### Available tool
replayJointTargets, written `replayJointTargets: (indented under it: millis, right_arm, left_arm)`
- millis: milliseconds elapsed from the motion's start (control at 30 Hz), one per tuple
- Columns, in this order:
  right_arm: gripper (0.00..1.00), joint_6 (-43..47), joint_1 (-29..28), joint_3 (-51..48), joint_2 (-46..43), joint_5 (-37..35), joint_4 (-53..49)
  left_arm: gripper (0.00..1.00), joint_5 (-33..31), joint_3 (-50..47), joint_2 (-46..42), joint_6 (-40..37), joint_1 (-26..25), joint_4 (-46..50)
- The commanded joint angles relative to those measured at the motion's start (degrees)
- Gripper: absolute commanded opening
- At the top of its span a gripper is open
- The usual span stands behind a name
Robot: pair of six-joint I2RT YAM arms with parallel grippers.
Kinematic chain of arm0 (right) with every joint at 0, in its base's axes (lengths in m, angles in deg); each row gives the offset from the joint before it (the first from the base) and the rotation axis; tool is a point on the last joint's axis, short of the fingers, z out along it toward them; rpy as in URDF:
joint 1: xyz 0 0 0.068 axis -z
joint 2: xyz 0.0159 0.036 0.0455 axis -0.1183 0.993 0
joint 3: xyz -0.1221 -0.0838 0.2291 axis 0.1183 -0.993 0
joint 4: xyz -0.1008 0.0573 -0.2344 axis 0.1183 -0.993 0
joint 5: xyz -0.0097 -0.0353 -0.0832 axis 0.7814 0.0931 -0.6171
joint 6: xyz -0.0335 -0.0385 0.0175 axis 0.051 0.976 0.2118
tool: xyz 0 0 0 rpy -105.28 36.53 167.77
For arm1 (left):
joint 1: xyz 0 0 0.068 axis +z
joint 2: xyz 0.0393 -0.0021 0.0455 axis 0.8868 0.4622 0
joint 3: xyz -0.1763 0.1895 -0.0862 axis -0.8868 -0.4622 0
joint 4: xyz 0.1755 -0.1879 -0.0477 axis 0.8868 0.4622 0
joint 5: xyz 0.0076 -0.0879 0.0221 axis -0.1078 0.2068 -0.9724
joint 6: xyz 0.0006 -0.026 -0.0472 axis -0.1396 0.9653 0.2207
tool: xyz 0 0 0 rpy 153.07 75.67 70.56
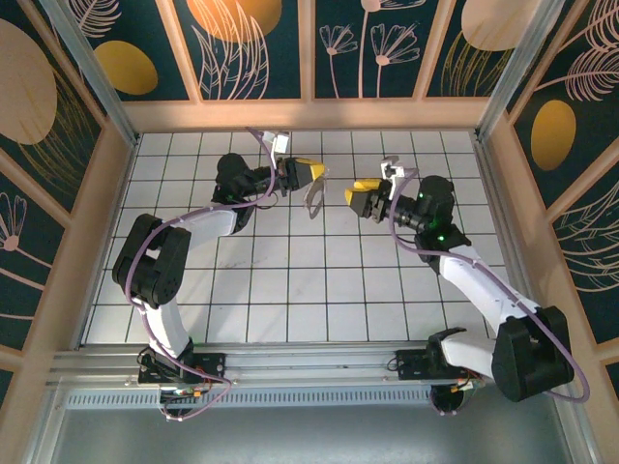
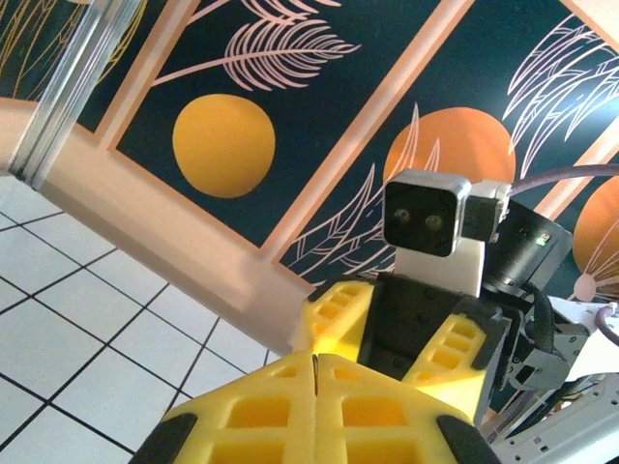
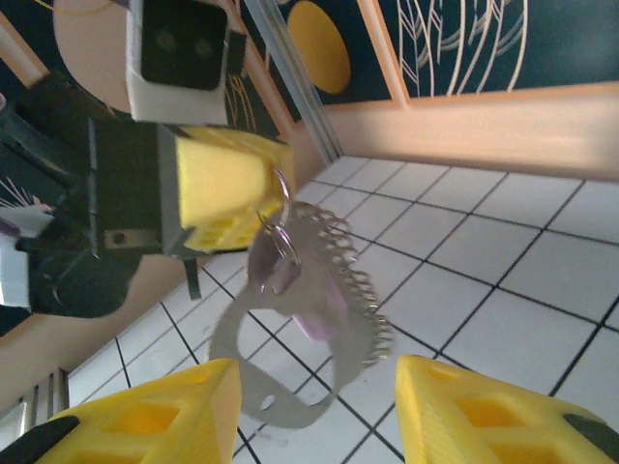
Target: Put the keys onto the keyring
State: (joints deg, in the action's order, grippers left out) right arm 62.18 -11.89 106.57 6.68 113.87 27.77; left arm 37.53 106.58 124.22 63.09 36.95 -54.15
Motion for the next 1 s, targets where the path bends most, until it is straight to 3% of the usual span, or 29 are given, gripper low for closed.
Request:
replayJointTargets:
  millis: [0,167,500,800,967]
  right_arm:
    - [0.46,-3.7,0.2,1.3,-1.0,1.5,6.1]
    - [0.43,-5.1,0.3,3.1,0.4,-3.5,7.0]
    - [0.37,-10.2,-0.6,4.3,7.4,-2.5,15.3]
    - [0.31,-5.5,-7.6,5.3,9.1,-2.2,11.5]
    - [0.28,-4.0,-6.7,4.2,7.6,-3.4,9.6]
  left_arm:
    - [0.00,-0.5,-0.4,-0.4,1.2,-0.3,-4.6]
    - [0.00,-0.5,-0.5,-0.4,1.2,-0.3,-4.6]
    - [0.00,-0.3,-0.5,0.0,2.0,-0.4,-5.4]
    - [0.00,-0.5,0.2,0.5,2.0,-0.4,-5.5]
    - [0.00,-0.5,0.1,0.4,2.1,-0.4,-5.6]
